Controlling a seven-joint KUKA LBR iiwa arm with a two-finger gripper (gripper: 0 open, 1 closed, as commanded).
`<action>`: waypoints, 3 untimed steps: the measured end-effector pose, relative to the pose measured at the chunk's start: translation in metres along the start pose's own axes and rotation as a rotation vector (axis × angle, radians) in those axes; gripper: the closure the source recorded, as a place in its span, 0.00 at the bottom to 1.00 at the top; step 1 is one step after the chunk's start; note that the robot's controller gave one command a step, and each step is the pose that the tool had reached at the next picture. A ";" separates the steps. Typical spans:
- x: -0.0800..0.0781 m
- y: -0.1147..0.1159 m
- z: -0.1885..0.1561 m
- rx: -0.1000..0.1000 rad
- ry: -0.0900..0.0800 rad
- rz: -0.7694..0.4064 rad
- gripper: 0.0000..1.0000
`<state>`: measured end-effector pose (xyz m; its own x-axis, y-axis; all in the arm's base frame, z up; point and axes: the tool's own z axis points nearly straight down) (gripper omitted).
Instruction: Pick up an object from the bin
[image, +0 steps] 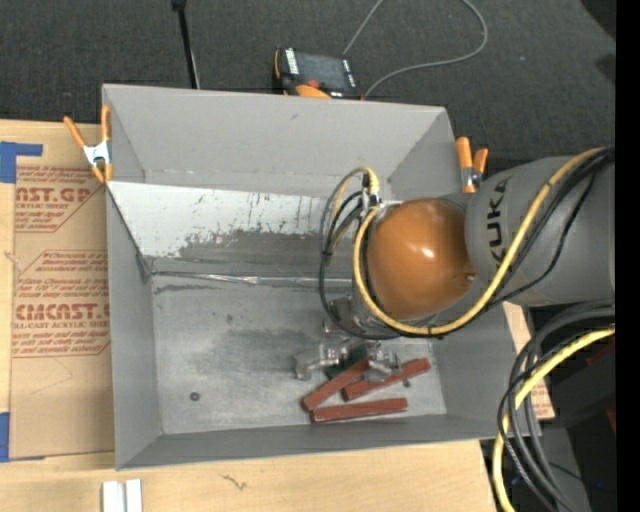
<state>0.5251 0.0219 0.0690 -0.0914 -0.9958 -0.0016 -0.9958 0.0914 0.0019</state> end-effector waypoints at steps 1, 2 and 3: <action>0.000 -0.001 -0.002 0.005 -0.001 0.002 1.00; 0.022 -0.012 -0.107 0.010 0.000 0.061 1.00; 0.020 -0.070 -0.303 0.013 -0.002 0.054 1.00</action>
Offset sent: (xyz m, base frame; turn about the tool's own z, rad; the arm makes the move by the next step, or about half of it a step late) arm 0.0000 0.0000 0.0000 0.0000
